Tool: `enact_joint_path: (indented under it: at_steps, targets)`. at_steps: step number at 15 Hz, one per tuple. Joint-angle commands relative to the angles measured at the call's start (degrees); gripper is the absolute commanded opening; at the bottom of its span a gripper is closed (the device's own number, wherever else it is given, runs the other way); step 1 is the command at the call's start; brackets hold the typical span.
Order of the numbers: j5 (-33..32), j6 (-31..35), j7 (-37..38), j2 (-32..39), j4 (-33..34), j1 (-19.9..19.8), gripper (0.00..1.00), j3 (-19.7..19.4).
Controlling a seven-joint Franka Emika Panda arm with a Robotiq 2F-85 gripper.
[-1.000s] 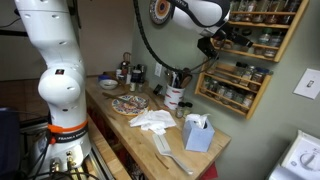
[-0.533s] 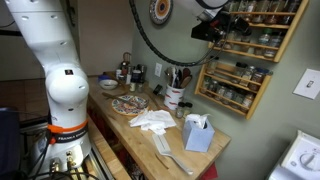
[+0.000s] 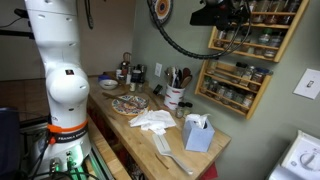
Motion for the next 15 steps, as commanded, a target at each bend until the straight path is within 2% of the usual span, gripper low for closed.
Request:
enact_joint_path:
  at_steps: [1,4,5,11,15]
  targets:
    - [2.71,7.31,0.97,9.74,10.62,-7.57,1.00,4.47]
    - [0.57,6.66,5.59,14.86,16.74,-10.21,1.00,6.76]
    - [0.37,7.58,7.32,16.87,19.51,-8.26,1.00,4.28]
    - [0.78,12.65,14.85,23.48,31.90,-9.40,1.00,2.53]
    - [2.70,14.69,17.14,26.40,37.34,-10.64,1.00,2.42]
